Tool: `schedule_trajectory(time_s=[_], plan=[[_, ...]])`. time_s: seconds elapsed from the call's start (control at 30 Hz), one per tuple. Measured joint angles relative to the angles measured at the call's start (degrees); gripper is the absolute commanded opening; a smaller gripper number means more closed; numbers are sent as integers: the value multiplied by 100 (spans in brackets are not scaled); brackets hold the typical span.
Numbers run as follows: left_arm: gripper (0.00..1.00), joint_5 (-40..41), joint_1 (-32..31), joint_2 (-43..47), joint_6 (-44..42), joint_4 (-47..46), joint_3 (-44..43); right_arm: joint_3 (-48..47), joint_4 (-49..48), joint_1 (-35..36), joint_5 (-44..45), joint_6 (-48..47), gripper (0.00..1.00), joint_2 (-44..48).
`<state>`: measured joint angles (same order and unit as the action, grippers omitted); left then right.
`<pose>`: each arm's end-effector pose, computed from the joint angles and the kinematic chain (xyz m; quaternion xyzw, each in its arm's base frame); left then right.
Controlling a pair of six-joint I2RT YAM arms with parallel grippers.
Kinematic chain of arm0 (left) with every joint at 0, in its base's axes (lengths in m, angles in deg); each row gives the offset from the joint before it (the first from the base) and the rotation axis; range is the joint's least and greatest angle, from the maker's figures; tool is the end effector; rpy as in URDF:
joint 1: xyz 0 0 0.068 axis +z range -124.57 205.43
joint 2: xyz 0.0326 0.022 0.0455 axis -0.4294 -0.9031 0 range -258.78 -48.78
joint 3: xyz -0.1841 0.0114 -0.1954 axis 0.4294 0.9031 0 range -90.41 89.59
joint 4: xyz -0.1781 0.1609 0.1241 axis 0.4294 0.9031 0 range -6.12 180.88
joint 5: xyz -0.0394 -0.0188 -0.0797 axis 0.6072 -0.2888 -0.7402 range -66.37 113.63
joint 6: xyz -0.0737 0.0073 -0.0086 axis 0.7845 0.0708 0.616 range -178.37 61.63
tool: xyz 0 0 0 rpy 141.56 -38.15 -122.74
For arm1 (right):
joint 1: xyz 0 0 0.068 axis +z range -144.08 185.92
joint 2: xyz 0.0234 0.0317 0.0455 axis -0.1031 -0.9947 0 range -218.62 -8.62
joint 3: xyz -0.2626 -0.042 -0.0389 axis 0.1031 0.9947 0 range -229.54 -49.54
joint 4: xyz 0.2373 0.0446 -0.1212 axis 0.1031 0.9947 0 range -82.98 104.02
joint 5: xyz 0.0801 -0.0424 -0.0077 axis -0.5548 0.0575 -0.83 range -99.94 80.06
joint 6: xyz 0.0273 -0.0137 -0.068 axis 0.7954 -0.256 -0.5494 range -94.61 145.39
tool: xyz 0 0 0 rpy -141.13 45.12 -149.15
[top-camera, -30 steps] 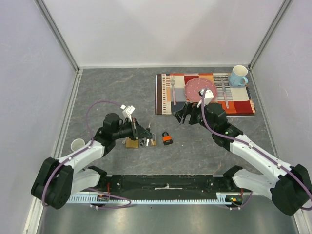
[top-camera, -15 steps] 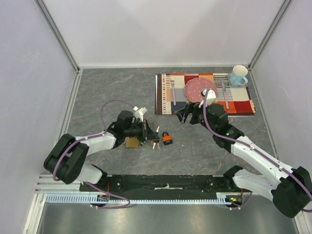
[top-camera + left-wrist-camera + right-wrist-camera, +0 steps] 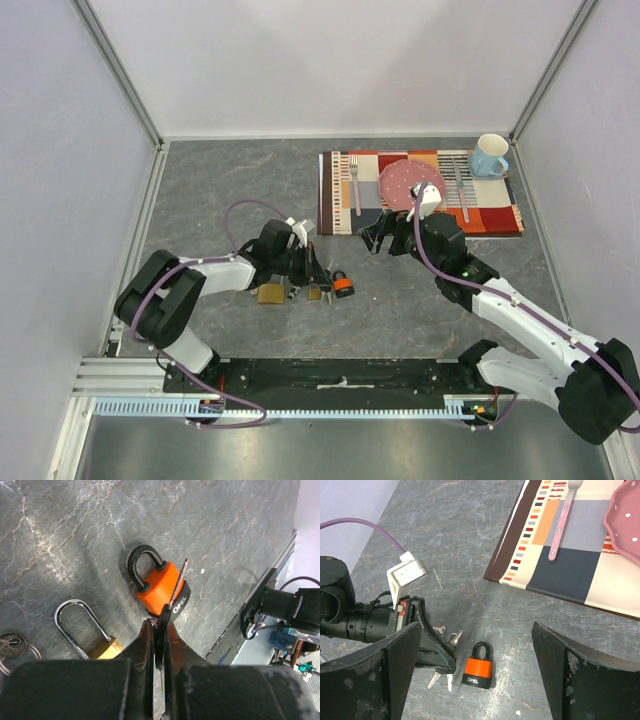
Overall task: Lock with the key
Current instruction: Place the key at the center of the board.
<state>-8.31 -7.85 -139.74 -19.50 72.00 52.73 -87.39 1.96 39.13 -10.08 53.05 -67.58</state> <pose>0.2462 -0.2011 0.1170 0.0685 0.8834 -0.4325 0.1666 0.2310 0.1514 0.2627 -0.0394 0.7979 0.3056 0.5181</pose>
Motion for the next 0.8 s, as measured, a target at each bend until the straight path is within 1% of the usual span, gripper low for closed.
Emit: schedule_trajectory(time_s=[0.07, 0.1, 0.17, 0.2, 0.27, 0.3, 0.37, 0.57, 0.67, 0.8], plan=[[13, 81, -24, -63, -48, 125, -48, 0, 0, 0, 0, 0, 98, -11], [20, 103, -37, -85, -74, 166, -68, 0, 0, 0, 0, -2, 98, -15], [27, 149, -63, -116, -116, 225, -103, 2, -2, 0, 0, -2, 98, -31], [34, 162, -76, -118, -136, 245, -114, 2, 0, 0, 0, -2, 98, -39], [40, 190, -103, -116, -184, 264, -125, 2, 0, 0, 0, -2, 98, -46], [48, 192, -125, -109, -197, 267, -125, 2, 2, 0, 0, -2, 98, -46], [70, 208, -149, -63, -229, 289, -125, 2, 0, 0, 0, -2, 98, -46], [72, 310, -157, 492, -293, 278, -120, 2, 2, 0, -9, -2, 98, -46], [72, 317, -160, 901, -293, 122, -85, 2, 2, 0, -52, -2, 98, -46], [72, 308, -160, 1233, -295, -83, 24, 2, 2, 0, -107, -2, 98, -46]])
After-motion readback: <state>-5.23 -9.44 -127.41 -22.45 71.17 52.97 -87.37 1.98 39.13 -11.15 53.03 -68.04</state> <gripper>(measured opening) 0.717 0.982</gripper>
